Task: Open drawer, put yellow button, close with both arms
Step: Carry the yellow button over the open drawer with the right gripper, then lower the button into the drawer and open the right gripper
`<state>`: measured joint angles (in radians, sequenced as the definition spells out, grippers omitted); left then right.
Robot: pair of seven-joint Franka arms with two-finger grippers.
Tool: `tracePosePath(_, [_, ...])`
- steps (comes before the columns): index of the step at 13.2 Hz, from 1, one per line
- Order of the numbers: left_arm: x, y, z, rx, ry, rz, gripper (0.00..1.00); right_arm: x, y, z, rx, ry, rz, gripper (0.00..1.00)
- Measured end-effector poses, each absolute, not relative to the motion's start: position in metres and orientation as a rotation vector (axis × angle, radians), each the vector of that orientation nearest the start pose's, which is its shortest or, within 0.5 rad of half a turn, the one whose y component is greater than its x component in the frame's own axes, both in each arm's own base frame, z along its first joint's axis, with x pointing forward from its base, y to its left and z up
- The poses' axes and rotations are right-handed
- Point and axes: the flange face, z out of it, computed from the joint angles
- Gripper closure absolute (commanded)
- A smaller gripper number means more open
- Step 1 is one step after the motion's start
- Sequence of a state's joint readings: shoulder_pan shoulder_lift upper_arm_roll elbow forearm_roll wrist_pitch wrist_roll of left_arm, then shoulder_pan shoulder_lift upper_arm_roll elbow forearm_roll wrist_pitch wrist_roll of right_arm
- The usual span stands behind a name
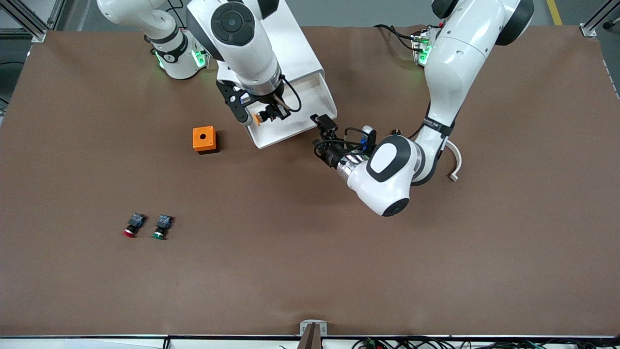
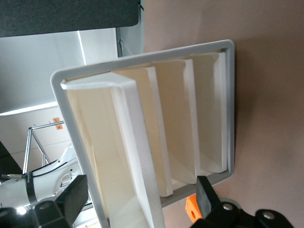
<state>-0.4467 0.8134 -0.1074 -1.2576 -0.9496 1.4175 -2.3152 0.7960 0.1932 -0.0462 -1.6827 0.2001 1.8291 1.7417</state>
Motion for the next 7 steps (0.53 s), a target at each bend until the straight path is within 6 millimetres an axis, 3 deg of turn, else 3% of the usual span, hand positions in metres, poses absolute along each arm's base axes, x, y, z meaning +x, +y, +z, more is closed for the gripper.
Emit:
tracePosePath(3, [0.558,-0.412,0.295,1.856,2.425,-1.774,0.00,0.423,0.445,0.452,-2.662,1.590,0.274,0.93])
tracePosePath(7, [0.559,-0.393,0.312,2.184,2.217,-1.568,0.00,0.416,0.446,0.428,-2.656,1.594,0.264,0.91])
